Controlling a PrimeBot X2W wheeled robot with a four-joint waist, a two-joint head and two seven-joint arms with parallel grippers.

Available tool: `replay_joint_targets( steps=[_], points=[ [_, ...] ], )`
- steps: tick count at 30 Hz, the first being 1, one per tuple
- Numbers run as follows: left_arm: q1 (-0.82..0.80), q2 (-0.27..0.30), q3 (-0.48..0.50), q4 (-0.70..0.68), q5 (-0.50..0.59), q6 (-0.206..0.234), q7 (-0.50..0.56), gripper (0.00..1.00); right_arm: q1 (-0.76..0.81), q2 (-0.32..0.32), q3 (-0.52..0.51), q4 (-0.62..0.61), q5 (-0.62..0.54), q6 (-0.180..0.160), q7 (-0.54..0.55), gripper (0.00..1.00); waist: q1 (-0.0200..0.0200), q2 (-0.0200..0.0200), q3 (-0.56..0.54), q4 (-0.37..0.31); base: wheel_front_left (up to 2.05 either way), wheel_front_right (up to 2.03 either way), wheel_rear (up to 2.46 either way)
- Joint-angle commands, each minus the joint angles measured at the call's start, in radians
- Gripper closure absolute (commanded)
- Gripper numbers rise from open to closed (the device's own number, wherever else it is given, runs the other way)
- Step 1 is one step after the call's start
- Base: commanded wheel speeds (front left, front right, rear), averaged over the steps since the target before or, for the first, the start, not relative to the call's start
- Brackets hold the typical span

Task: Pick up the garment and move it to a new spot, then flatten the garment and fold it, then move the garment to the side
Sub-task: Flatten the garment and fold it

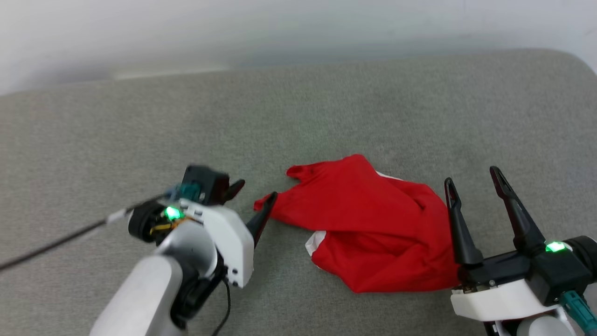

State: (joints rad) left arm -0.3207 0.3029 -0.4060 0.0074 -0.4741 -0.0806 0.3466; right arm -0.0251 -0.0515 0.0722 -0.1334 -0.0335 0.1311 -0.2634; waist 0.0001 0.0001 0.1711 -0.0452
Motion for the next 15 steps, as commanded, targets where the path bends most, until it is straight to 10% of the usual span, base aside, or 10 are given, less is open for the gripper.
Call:
replay_joint_targets(
  steps=[1, 15],
  points=[
    [-0.044, 0.006, -0.014, 0.011, 0.003, -0.006, 0.054, 0.00, -0.017, 0.002, -0.003, -0.006, -0.001, -0.001, -0.002, 0.00, -0.0001, -0.0001, 0.045, -0.020, 0.00, 0.00, 0.00],
    [-0.238, 0.017, -0.131, 0.213, 0.000, -0.037, 0.258, 0.00, -0.063, 0.002, -0.013, -0.017, 0.007, -0.001, -0.002, 0.00, -0.0001, -0.0001, 0.193, -0.057, 0.00, 0.00, 0.00]
  ],
)
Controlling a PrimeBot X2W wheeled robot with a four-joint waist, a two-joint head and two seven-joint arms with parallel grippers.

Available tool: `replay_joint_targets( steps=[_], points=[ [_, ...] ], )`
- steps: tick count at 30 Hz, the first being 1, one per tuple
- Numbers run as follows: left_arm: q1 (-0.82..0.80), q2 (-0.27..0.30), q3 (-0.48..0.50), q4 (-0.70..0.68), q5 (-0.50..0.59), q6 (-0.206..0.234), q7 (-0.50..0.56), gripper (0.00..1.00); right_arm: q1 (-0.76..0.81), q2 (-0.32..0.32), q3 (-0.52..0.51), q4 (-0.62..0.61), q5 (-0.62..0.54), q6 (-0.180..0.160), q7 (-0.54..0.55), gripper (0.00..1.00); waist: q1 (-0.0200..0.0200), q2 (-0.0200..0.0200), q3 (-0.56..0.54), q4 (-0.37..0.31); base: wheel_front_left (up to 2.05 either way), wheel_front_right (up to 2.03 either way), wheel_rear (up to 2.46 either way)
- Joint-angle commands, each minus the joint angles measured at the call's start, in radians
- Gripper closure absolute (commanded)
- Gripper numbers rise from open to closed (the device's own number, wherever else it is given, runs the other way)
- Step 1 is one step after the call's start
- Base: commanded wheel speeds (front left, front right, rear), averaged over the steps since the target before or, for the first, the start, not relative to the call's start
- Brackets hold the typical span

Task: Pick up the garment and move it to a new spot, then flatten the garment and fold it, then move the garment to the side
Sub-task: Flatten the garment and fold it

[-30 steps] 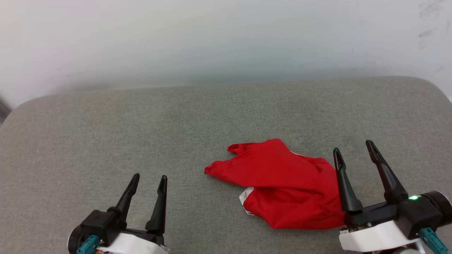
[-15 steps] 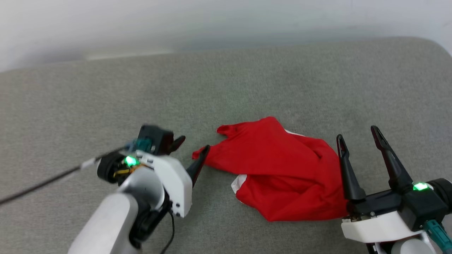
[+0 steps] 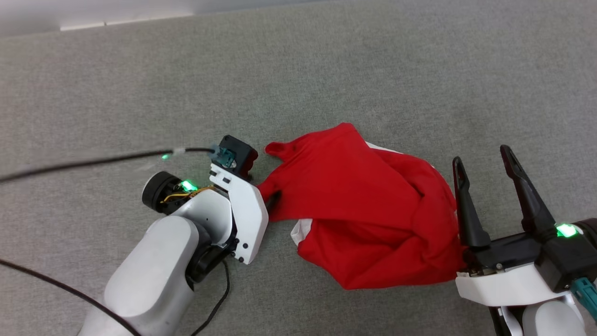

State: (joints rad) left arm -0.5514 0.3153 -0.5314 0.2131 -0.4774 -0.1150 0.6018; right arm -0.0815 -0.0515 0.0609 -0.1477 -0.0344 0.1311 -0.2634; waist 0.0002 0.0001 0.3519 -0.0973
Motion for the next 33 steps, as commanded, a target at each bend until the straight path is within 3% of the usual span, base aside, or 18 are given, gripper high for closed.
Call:
replay_joint_targets(
  steps=[1, 2, 3, 13, 16, 24, 33],
  points=[
    [-0.007, 0.008, -0.016, 0.022, 0.001, -0.006, 0.006, 0.00, -0.010, 0.002, -0.004, -0.002, 0.010, -0.001, -0.002, 0.00, -0.0002, -0.0001, 0.015, -0.005, 0.00, 0.00, 0.00],
    [-0.004, 0.011, -0.027, 0.036, 0.000, -0.007, 0.005, 0.55, -0.012, 0.002, -0.004, -0.001, 0.010, -0.001, -0.002, 0.00, -0.0002, -0.0001, 0.018, -0.005, 0.00, 0.00, 0.00],
    [-0.004, 0.012, -0.036, 0.046, -0.002, -0.008, -0.004, 1.00, -0.015, 0.002, -0.003, 0.000, 0.010, -0.001, -0.002, 0.00, -0.0002, -0.0001, 0.020, -0.006, 0.00, 0.00, 0.00],
    [-0.084, 0.034, 0.014, 0.058, -0.002, -0.009, -0.227, 1.00, -0.025, 0.002, 0.016, 0.037, 0.025, -0.001, -0.002, 0.00, -0.0002, -0.0001, -0.045, -0.029, 0.00, 0.00, 0.00],
    [-0.124, 0.045, 0.042, 0.046, -0.019, -0.008, -0.251, 1.00, -0.021, 0.002, 0.024, 0.047, 0.034, -0.001, -0.002, 0.00, -0.0002, -0.0001, -0.081, -0.044, 0.00, 0.00, 0.00],
    [-0.314, 0.129, 0.113, 0.019, -0.016, -0.012, -0.280, 1.00, -0.022, 0.002, 0.048, 0.064, 0.062, -0.001, -0.002, 0.00, -0.0002, -0.0001, -0.137, -0.102, 0.00, 0.00, 0.00],
    [-0.618, 0.175, 0.168, 0.073, 0.086, -0.008, -0.441, 1.00, -0.016, 0.002, 0.059, 0.075, 0.087, -0.001, -0.002, 0.00, -0.0002, -0.0001, -0.167, -0.157, 0.00, 0.00, 0.00]
  ],
)
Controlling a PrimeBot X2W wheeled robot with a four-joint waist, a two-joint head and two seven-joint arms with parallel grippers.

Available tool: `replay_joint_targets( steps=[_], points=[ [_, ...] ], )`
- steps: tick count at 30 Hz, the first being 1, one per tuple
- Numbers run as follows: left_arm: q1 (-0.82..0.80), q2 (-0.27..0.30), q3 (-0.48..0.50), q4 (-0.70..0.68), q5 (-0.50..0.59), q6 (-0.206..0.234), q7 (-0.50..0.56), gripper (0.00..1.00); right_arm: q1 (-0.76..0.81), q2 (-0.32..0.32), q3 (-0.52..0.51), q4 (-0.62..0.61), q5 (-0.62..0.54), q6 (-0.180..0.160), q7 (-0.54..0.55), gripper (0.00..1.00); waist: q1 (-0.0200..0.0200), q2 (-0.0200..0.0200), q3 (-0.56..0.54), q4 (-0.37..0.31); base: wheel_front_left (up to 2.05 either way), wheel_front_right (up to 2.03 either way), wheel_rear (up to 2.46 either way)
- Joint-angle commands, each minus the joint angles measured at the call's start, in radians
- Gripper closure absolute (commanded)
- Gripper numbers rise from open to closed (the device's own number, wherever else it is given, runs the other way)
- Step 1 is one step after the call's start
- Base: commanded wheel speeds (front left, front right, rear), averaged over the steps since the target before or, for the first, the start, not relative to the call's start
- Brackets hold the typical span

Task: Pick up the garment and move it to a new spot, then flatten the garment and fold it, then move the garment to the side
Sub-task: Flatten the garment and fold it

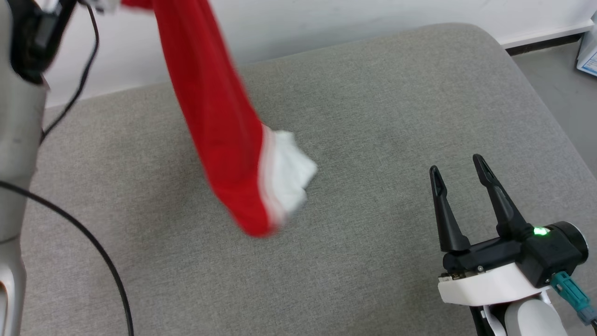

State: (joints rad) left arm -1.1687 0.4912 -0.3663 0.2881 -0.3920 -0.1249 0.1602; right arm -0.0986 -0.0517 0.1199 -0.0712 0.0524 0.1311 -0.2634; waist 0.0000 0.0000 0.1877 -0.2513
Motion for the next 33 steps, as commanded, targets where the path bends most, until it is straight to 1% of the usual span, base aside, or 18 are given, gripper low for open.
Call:
replay_joint_targets(
  steps=[1, 4, 6, 11, 14, 16, 18, 21, 26, 29, 31, 32, 33],
  points=[
    [-0.027, -0.004, 0.001, 0.000, 0.014, 0.003, -0.025, 1.00, 0.004, 0.003, -0.002, -0.002, 0.001, -0.001, -0.002, 0.00, 0.0000, 0.0000, -0.005, -0.003, 0.00, 0.00, 0.00],
    [-0.073, -0.019, -0.005, 0.010, 0.040, 0.009, -0.095, 1.00, 0.014, 0.003, -0.011, -0.003, 0.001, -0.001, -0.002, 0.00, 0.0000, 0.0000, -0.012, 0.002, 0.00, 0.00, 0.00],
    [-0.071, -0.026, -0.027, 0.011, 0.060, 0.007, -0.123, 1.00, 0.019, 0.003, -0.019, -0.003, 0.000, -0.001, -0.002, 0.00, 0.0000, 0.0000, -0.016, 0.011, 0.00, 0.00, 0.00],
    [0.063, -0.077, -0.139, -0.047, 0.059, 0.001, -0.151, 1.00, 0.031, 0.002, -0.027, -0.003, -0.007, -0.001, -0.002, 0.00, 0.0000, 0.0000, -0.025, 0.043, 0.00, 0.00, 0.00],
    [0.205, -0.127, -0.246, -0.108, 0.041, -0.002, -0.163, 1.00, 0.039, 0.002, -0.032, -0.001, -0.013, -0.001, -0.002, 0.00, 0.0000, 0.0000, -0.033, 0.061, 0.00, 0.00, 0.00],
    [0.308, -0.167, -0.337, -0.143, 0.024, -0.002, -0.165, 1.00, 0.039, 0.002, -0.035, 0.001, -0.019, -0.001, -0.002, 0.00, 0.0000, 0.0000, -0.038, 0.069, 0.00, 0.00, 0.00],
    [0.397, -0.209, -0.422, -0.160, 0.009, -0.003, -0.173, 1.00, 0.033, 0.002, -0.041, 0.004, -0.024, -0.001, -0.002, 0.00, 0.0000, 0.0000, -0.041, 0.075, 0.00, 0.00, 0.00],
    [0.508, -0.275, -0.558, -0.146, -0.010, -0.004, -0.182, 1.00, 0.023, 0.002, -0.061, 0.006, -0.032, -0.001, -0.002, 0.00, 0.0000, 0.0000, -0.046, 0.079, 0.00, 0.00, 0.00],
    [0.587, -0.365, -0.742, -0.078, -0.055, -0.004, -0.202, 1.00, 0.011, 0.002, -0.102, 0.005, -0.033, -0.001, -0.002, 0.00, 0.0000, 0.0000, -0.043, 0.076, 0.00, 0.00, 0.00],
    [0.598, -0.393, -0.845, -0.038, -0.089, -0.005, -0.203, 1.00, 0.002, 0.003, -0.110, 0.005, -0.026, -0.001, -0.002, 0.00, 0.0000, 0.0000, -0.038, 0.073, 0.00, 0.00, 0.00],
    [0.602, -0.397, -0.874, -0.001, -0.120, -0.005, -0.184, 1.00, -0.001, 0.003, -0.107, 0.007, -0.024, -0.001, -0.002, 0.00, 0.0000, 0.0000, -0.035, 0.071, 0.00, 0.00, 0.00],
    [0.590, -0.397, -0.886, 0.009, -0.116, -0.005, -0.181, 0.69, -0.001, 0.003, -0.103, 0.008, -0.022, -0.001, -0.002, 0.00, 0.0000, 0.0000, -0.034, 0.071, 0.00, 0.00, 0.00],
    [0.582, -0.397, -0.891, 0.025, -0.114, -0.005, -0.190, 0.18, 0.000, 0.003, -0.099, 0.009, -0.020, -0.001, -0.002, 0.00, 0.0000, 0.0000, -0.034, 0.072, 0.00, 0.00, 0.00]
  ],
)
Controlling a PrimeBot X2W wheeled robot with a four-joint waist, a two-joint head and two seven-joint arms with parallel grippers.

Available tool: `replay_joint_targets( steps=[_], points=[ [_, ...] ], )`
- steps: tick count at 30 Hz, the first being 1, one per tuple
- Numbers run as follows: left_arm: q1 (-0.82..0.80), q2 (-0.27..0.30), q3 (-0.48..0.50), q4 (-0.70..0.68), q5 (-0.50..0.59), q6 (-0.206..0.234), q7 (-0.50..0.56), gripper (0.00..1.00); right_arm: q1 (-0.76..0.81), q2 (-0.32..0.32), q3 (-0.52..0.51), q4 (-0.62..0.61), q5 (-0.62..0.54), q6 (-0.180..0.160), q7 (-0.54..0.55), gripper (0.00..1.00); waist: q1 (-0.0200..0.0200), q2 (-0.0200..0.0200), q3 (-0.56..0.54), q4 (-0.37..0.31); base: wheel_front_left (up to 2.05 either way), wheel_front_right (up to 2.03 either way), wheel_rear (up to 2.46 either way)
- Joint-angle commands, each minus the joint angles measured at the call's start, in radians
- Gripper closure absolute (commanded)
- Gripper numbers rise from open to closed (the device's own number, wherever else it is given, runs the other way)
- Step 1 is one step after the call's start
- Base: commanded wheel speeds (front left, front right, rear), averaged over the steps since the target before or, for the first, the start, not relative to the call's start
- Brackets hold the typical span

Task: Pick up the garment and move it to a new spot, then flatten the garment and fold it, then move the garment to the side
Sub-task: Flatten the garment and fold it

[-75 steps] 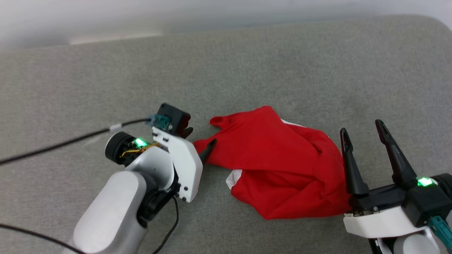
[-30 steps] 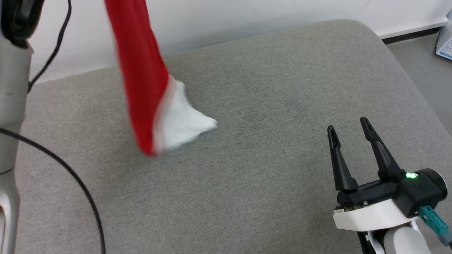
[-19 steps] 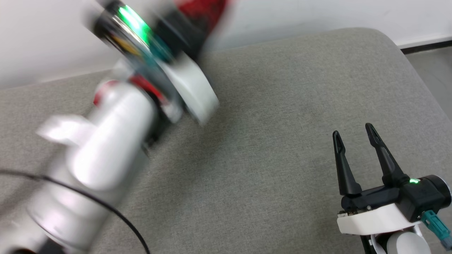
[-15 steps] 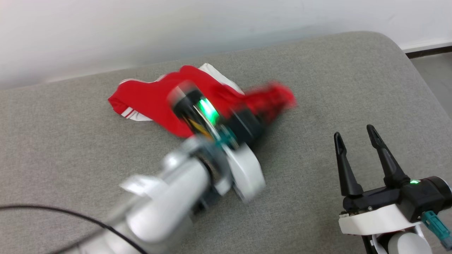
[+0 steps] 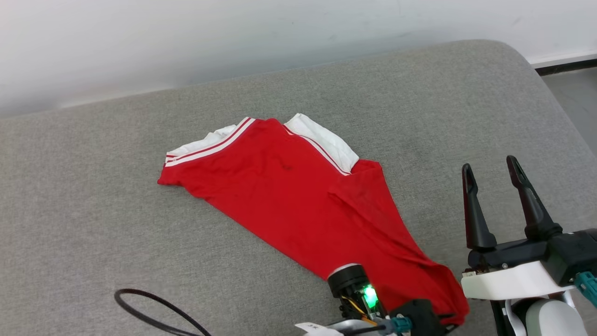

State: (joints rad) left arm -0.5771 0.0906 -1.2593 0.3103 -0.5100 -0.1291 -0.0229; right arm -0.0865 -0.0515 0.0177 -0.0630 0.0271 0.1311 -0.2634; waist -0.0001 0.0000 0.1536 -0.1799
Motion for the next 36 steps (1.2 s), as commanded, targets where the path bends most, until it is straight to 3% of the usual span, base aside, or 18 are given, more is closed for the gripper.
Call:
replay_joint_targets(
  steps=[1, 4, 8, 16, 24, 27, 30, 36],
  points=[
    [-0.011, 0.006, -0.002, 0.020, 0.002, -0.001, -0.017, 0.00, -0.011, 0.002, 0.005, 0.002, 0.007, -0.001, -0.002, 0.00, 0.0001, 0.0000, 0.001, 0.004, 0.00, 0.00, 0.00],
    [-0.026, 0.019, 0.013, 0.055, -0.003, 0.001, -0.063, 0.00, -0.002, 0.002, 0.005, 0.002, 0.004, -0.001, -0.002, 0.00, 0.0001, 0.0000, -0.004, 0.022, 0.00, 0.00, 0.00],
    [-0.037, 0.051, 0.092, 0.066, -0.029, 0.038, -0.137, 0.00, 0.012, 0.002, -0.004, 0.004, -0.004, -0.001, -0.002, 0.00, 0.0001, 0.0000, -0.027, 0.056, 0.00, 0.00, 0.00],
    [-0.018, 0.212, 0.357, -0.021, -0.093, 0.198, -0.232, 0.00, 0.045, 0.002, 0.007, 0.007, -0.027, -0.001, -0.002, 0.00, 0.0001, 0.0000, -0.084, 0.135, 0.00, 0.00, 0.00],
    [0.178, 0.382, 0.698, -0.203, -0.088, 0.345, -0.243, 0.00, 0.068, 0.002, 0.031, 0.025, -0.028, -0.001, -0.002, 0.00, 0.0001, 0.0000, -0.117, 0.186, 0.00, 0.00, 0.00],
    [0.307, 0.393, 0.830, -0.289, -0.056, 0.377, -0.242, 0.00, 0.071, 0.002, 0.048, 0.036, -0.022, -0.001, -0.002, 0.00, 0.0001, 0.0000, -0.123, 0.193, 0.00, 0.00, 0.00],
    [0.441, 0.382, 0.923, -0.362, -0.017, 0.381, -0.242, 0.00, 0.078, 0.002, 0.050, 0.045, -0.021, -0.001, -0.002, 0.00, 0.0001, 0.0000, -0.120, 0.200, 0.00, 0.00, 0.00],
    [0.588, 0.328, 0.963, -0.418, 0.091, 0.346, -0.242, 0.00, 0.080, 0.002, 0.053, 0.062, -0.017, -0.001, -0.002, 0.00, 0.0001, 0.0000, -0.103, 0.210, 0.00, 0.00, 0.00]
  ],
)
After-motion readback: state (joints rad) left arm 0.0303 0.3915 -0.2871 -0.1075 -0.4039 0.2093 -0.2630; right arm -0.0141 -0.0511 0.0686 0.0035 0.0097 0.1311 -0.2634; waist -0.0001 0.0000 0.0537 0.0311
